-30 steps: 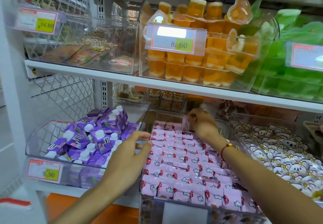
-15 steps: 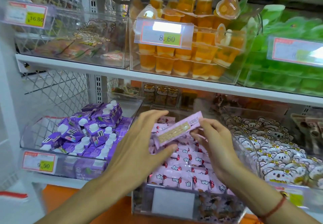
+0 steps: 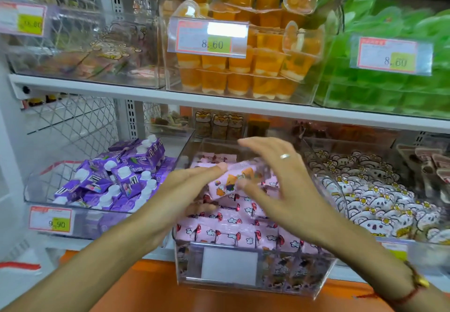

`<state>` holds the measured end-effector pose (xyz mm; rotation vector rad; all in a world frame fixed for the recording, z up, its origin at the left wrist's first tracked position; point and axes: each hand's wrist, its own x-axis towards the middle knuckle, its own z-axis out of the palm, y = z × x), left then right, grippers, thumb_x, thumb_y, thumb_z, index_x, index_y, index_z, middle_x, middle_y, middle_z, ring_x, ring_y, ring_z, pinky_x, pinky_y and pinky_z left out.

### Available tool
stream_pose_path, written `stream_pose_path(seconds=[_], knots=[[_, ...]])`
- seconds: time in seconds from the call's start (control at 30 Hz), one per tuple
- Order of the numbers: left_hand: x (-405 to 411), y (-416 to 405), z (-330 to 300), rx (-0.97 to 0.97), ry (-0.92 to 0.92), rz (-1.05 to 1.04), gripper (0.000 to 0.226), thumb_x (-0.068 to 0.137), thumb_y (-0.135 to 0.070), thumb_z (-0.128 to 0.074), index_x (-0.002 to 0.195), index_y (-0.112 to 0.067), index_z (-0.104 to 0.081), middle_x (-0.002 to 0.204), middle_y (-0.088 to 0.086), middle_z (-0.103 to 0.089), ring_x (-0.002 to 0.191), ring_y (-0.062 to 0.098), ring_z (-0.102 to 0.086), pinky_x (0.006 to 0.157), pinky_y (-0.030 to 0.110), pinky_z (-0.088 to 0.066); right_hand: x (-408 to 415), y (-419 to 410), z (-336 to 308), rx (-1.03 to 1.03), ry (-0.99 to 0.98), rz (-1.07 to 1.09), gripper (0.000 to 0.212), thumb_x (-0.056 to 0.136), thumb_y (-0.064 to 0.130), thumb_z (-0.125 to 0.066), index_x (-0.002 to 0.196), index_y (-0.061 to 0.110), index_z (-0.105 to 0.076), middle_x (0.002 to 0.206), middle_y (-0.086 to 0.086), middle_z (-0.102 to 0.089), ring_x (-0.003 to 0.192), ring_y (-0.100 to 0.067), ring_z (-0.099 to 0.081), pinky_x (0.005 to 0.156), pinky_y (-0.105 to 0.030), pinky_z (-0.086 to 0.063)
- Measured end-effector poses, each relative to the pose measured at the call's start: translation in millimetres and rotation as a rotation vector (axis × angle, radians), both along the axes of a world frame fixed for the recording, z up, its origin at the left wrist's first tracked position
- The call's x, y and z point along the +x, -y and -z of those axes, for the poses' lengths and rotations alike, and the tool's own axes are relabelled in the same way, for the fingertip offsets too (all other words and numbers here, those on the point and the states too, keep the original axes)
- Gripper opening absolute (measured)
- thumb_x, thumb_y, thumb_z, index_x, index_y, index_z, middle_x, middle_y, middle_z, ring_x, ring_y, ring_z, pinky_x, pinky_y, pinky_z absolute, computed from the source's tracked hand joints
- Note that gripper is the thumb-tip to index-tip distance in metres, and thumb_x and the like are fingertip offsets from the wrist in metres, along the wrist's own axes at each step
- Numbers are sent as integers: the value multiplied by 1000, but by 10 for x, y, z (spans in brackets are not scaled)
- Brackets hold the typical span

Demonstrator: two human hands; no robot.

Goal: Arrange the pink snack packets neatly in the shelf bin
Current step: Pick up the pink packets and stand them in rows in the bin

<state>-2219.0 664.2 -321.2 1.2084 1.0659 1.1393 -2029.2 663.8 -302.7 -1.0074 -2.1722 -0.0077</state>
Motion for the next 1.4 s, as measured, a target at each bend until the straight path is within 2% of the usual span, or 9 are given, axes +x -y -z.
stream_pose_path(seconds=[0.1,0.23,0.4,0.53,0.67,0.8,0.97,1.17,1.4], knots=[[20,18,-10,50,-79,10,39,71,-61,-64,90,-30,-77,93,0,-68,74,13,-63,57,17,-52,-41,-28,87,26,175,-4,41,94,45,-47,134,34,-45,126,19,-50,120,0,-37,102,-23,-25],[-12,-16,-101,132,-75,-169,61,63,-75,-46,86,-25,-72,83,-4,-75,74,10,-72,48,21,-51,-27,-138,135,-296,-180,-35,30,90,39,-57,117,26,-59,107,15,-65,94,-2,-60,80,-23,-49],[-221,-70,98,431,-457,-468,27,84,-29,-65,109,-33,-59,105,-18,-63,98,1,-58,85,34,-49,93,-480,109,-418,-546,76,24,86,23,-67,107,16,-58,107,6,-66,97,-7,-61,81,-19,-47],[-249,-108,265,329,-616,-356,46,89,-20,-60,132,-24,-45,130,-6,-52,111,14,-54,95,38,-45,79,-869,47,-320,-496,224,21,87,24,-66,105,21,-56,94,15,-57,86,-2,-54,69,-9,-38],[-271,-115,313,335,-670,-274,37,95,-25,-51,131,-30,-48,126,-15,-52,108,8,-55,94,27,-42,-8,-1270,101,-400,-400,284,6,94,20,-56,94,21,-50,97,-5,-65,73,-13,-59,60,-21,-47],[-300,-139,308,322,-610,-288,34,94,-24,-53,127,-32,-49,115,-20,-55,108,2,-52,92,23,-41,-76,-1509,228,-416,-245,282,31,94,13,-55,119,7,-37,108,-12,-62,90,-26,-64,69,-29,-53],[-331,-147,307,304,-561,-266,25,91,-27,-56,105,-47,-49,98,-31,-54,99,-5,-53,85,22,-41,-74,-1617,418,-482,-51,254,53,92,12,-57,134,13,-24,106,-13,-60,71,-19,-57,57,-25,-44],[-373,-186,336,293,-546,-241,30,90,-29,-56,116,-43,-50,101,-39,-47,102,-6,-51,86,22,-40,-97,-1657,534,-205,35,261,31,92,8,-52,122,16,-49,118,-9,-56,63,-11,-55,49,-16,-40],[-394,-166,327,298,-579,-241,31,90,-30,-59,116,-43,-49,108,-27,-54,103,-5,-53,83,22,-41,-48,-1491,296,-564,232,248,35,102,24,-34,128,13,-54,95,-3,-65,74,-13,-55,62,-19,-42]])
